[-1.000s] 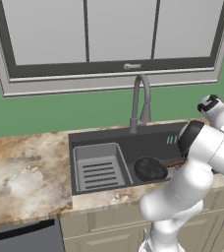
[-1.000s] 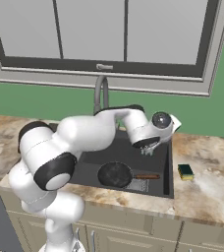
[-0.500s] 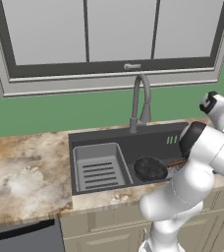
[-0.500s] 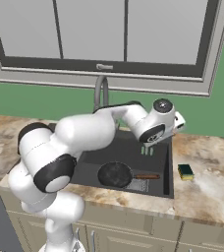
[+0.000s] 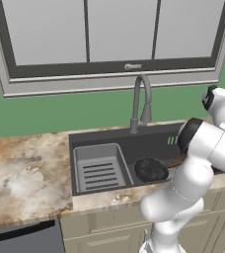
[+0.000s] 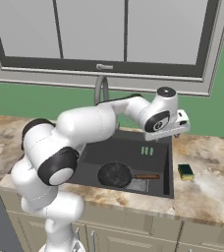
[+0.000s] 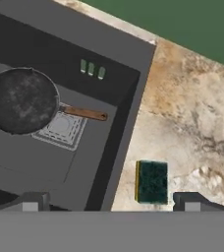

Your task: Pick the pan and sponge and place them into the sink. Then turn on the water.

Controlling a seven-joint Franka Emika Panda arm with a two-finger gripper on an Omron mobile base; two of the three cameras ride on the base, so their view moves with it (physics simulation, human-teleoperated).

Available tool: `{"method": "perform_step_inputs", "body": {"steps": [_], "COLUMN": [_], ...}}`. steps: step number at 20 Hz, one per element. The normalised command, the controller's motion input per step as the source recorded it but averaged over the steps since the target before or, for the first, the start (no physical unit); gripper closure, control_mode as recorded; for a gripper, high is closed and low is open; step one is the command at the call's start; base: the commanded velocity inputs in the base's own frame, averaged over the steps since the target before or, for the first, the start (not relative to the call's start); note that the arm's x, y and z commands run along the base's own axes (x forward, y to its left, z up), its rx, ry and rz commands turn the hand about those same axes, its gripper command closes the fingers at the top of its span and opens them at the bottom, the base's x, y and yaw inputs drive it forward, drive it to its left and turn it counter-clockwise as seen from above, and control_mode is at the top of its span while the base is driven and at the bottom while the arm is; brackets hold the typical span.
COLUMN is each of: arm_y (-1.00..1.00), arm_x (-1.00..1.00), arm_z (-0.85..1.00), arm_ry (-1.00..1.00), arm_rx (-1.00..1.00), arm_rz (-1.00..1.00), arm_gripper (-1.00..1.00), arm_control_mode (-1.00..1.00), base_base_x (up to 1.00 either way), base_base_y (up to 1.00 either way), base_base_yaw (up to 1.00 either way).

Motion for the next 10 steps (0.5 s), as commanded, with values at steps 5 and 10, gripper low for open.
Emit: {"method": "perform_step_inputs", "body": {"steps": [5,10], "arm_y": [-0.13,-0.31], "arm_x": [-0.06,-0.03], "arm_z": [0.11,-0.03], "arm_ry": [0.18,0.16], "arm_rx": [0.08,0.06], "arm_rz": [-0.15,-0.11], "arm_gripper": [-1.0,-1.0], "arm_control_mode": [-1.0,-1.0], "base_base_x": [0.0,0.0], "base_base_y": [0.0,0.0], "base_base_yaw": [0.0,0.0]}}
